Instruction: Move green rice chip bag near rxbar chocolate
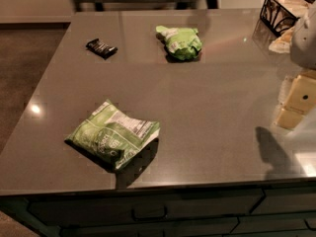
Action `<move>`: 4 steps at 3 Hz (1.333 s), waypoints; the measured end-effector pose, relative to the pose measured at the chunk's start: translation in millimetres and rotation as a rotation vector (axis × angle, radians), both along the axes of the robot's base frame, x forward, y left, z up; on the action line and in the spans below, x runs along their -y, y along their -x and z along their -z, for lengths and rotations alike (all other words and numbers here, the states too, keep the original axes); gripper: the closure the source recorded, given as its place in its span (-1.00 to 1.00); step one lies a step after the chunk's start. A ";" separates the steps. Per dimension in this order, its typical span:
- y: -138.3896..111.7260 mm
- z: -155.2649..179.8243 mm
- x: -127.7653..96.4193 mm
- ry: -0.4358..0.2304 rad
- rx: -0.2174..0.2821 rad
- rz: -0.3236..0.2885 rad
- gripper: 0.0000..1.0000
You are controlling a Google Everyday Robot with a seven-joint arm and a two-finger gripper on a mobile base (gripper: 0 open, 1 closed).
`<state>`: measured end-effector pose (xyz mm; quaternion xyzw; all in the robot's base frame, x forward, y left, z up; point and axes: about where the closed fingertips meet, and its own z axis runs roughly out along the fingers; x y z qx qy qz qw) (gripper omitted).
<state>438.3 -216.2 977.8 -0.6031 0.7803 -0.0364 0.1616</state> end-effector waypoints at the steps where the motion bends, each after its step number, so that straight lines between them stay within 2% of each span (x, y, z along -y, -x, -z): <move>1: 0.0 0.0 0.0 0.000 0.000 0.000 -1.00; 2: -25.4 2.3 -7.1 -0.018 -0.006 0.037 -1.00; 4: -139.6 21.5 -30.0 -0.087 0.017 0.243 -1.00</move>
Offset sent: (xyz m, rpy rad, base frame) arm 0.0714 0.0180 -0.0104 0.0489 0.0386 -0.1091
